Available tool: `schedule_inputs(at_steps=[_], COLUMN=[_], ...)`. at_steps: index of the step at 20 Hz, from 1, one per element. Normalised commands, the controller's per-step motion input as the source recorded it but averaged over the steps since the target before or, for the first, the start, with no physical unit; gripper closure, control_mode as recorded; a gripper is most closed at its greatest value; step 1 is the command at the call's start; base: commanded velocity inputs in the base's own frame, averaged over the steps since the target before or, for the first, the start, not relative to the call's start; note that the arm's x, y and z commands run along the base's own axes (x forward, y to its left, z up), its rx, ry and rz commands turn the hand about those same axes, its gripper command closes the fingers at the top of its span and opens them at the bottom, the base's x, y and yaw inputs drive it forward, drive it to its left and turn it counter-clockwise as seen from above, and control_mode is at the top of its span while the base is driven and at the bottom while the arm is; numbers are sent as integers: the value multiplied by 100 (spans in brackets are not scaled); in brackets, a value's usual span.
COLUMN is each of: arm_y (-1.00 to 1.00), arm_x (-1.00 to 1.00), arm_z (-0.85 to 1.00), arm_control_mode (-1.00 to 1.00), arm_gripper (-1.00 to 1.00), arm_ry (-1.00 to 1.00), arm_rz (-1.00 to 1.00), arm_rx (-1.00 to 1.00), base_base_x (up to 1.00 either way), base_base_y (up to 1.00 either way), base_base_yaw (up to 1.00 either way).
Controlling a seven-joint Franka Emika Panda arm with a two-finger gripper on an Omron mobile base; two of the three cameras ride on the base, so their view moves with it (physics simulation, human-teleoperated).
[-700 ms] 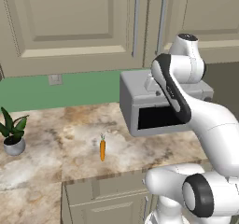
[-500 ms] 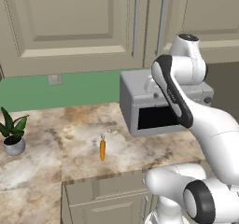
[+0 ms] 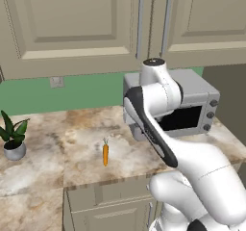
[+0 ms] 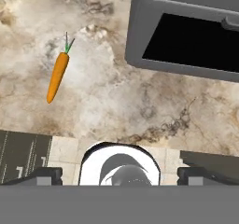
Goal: Place the carrot in the correct fridge rack based on whether it is a fruit or vegetable. Finally, close the fridge door.
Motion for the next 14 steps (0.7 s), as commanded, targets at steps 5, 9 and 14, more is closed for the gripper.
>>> schedule_inputs(at_steps=[5, 9, 14], arm_y=[100, 100, 53], arm_x=[11, 24, 25], arm_z=[-51, -43, -50], arm_control_mode=[-100, -100, -100], arm_gripper=[-100, -100, -100], arm_ry=[26, 20, 7], arm_rz=[0, -5, -4], arm_rx=[-20, -22, -10], base_base_x=[0, 0, 0], base_base_y=[0, 0, 0], base_base_yaw=[0, 0, 0])
